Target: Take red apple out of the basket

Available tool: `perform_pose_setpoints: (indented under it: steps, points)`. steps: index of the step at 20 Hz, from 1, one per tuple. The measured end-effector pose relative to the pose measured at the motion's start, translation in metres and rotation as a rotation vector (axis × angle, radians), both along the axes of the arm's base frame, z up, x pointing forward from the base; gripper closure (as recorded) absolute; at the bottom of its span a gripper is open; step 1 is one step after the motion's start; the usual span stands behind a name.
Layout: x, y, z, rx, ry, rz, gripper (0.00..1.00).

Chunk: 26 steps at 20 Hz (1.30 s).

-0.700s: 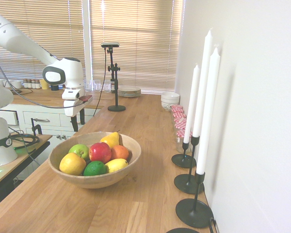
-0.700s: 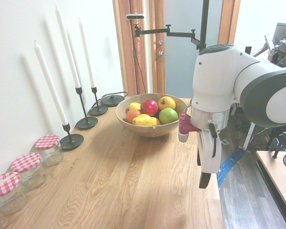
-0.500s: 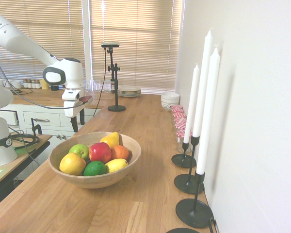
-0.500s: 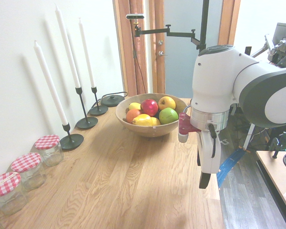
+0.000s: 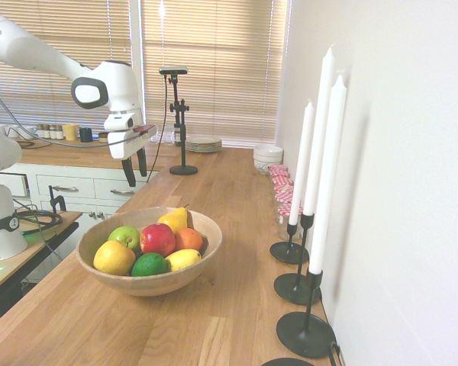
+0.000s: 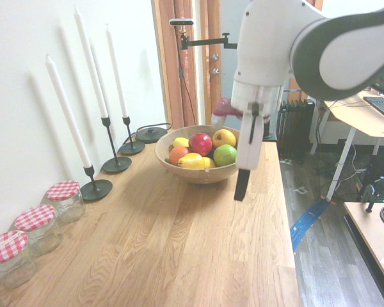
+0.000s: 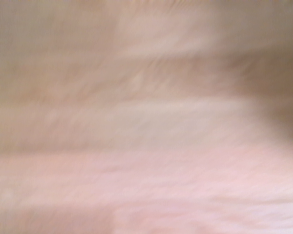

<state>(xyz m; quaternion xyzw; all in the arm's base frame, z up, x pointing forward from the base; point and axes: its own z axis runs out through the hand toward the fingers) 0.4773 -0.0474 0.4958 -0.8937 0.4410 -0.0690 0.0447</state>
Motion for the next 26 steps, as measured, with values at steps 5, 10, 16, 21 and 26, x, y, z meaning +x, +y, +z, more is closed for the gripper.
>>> perform_pose_setpoints:
  steps: [5, 10, 16, 21, 26]
  points:
    - [0.023, -0.083, 0.030, 0.001, -0.020, -0.095, 0.00]
    - [0.059, -0.162, 0.029, -0.016, 0.008, -0.165, 0.00]
    - [0.103, -0.229, 0.015, 0.007, 0.040, -0.224, 0.00]
    - [0.132, -0.264, -0.015, 0.038, 0.079, -0.250, 0.00]
    - [0.150, -0.270, -0.041, 0.051, 0.114, -0.251, 0.00]
